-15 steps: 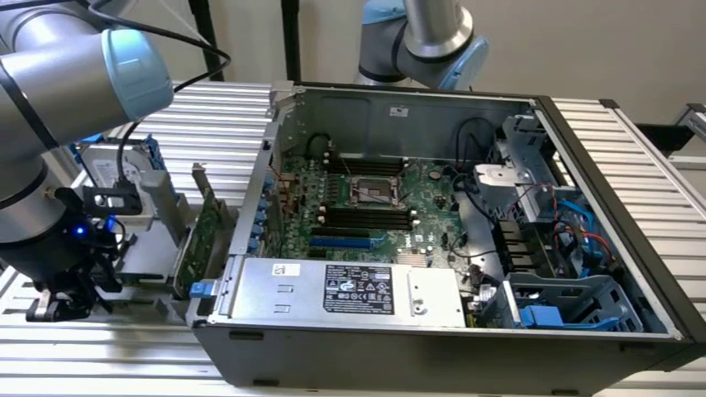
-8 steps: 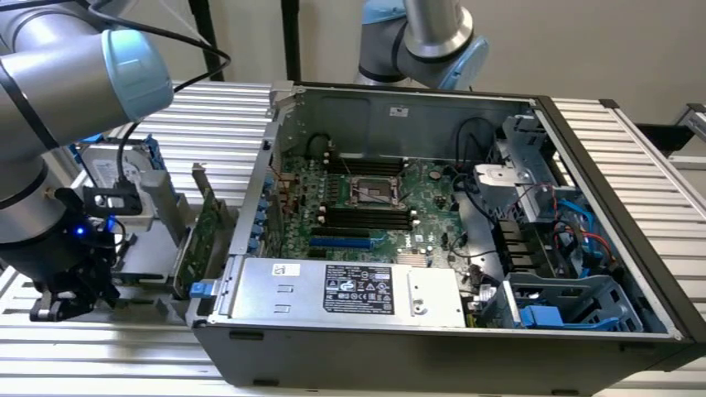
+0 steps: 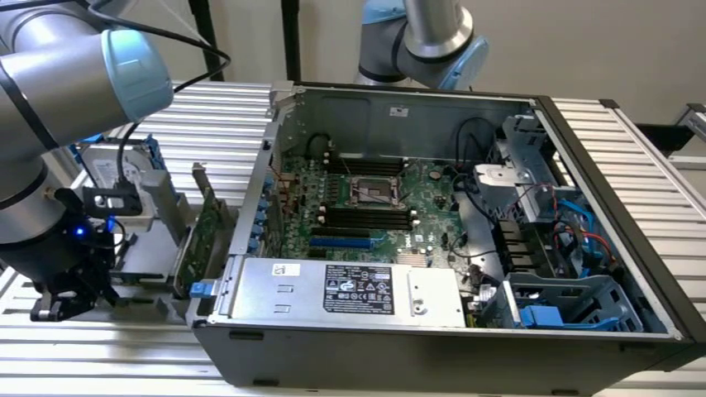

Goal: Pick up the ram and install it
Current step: 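Pick up the ram and move it above insertion slot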

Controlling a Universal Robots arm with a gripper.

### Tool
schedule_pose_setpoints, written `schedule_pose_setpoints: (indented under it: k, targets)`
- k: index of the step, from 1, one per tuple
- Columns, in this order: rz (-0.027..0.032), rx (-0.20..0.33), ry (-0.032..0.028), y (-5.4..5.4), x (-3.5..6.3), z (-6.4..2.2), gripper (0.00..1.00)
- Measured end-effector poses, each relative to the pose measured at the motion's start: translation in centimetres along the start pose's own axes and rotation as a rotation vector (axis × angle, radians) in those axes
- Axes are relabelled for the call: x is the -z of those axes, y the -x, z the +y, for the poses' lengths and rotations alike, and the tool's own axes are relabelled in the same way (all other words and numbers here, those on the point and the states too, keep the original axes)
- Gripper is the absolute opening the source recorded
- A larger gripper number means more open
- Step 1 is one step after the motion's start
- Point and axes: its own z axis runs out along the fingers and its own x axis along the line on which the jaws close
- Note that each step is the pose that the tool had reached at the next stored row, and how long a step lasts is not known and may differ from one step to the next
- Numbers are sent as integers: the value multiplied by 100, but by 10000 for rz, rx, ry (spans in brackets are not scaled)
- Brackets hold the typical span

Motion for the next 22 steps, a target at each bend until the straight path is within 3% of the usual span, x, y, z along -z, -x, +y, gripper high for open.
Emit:
schedule_pose_setpoints:
  k: [22]
  targets:
    - [-7, -339, -8, 0, 0, 0, 0]
